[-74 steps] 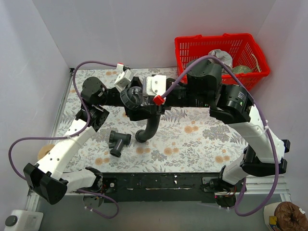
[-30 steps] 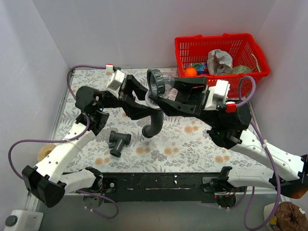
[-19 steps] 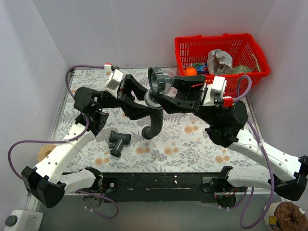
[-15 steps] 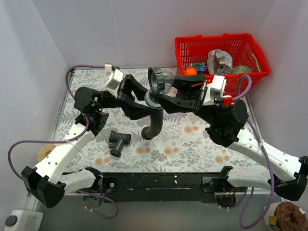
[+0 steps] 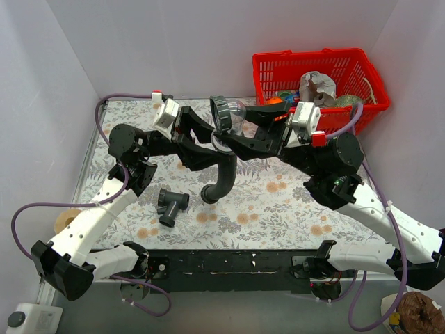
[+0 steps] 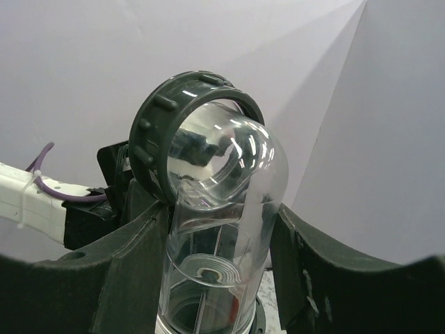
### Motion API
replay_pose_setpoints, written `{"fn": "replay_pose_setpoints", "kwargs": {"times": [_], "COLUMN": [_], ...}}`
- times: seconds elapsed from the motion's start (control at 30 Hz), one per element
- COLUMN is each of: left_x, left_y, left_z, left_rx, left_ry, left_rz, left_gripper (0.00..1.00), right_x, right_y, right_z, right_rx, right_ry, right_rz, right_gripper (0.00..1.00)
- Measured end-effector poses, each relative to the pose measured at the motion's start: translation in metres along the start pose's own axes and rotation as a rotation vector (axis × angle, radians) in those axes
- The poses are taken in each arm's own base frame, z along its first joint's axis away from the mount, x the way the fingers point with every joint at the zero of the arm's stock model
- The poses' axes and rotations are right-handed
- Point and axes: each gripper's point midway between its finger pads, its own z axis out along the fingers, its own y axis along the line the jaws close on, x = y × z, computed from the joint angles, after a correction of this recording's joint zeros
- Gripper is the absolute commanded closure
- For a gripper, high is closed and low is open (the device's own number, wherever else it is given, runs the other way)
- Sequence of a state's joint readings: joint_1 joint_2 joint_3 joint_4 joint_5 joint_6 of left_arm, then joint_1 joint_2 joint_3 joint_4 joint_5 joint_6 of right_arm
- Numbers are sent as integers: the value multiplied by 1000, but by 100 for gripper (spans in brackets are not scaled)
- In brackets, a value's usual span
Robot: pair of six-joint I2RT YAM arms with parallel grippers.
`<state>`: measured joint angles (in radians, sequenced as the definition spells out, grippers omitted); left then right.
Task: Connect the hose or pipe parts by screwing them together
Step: Install the adaptor on the pipeline.
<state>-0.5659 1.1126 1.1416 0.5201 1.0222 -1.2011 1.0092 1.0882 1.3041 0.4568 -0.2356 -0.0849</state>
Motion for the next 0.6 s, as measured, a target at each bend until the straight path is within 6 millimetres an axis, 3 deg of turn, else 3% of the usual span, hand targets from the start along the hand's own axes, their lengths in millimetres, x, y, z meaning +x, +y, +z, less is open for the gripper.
{"fn": "replay_pose_setpoints", "kwargs": {"times": [0.6], "left_x": [6], "left_y": [12], "left_z": [-1], "left_rx": [-43], "left_ry": [10], "left_rz": [-12], "left_gripper": [100], "right_x": [15], "right_y": [-12], "right_z": [3], "right_rx": [44], "right_ry": [120], "right_rz": [-24], "right_gripper": [99]}}
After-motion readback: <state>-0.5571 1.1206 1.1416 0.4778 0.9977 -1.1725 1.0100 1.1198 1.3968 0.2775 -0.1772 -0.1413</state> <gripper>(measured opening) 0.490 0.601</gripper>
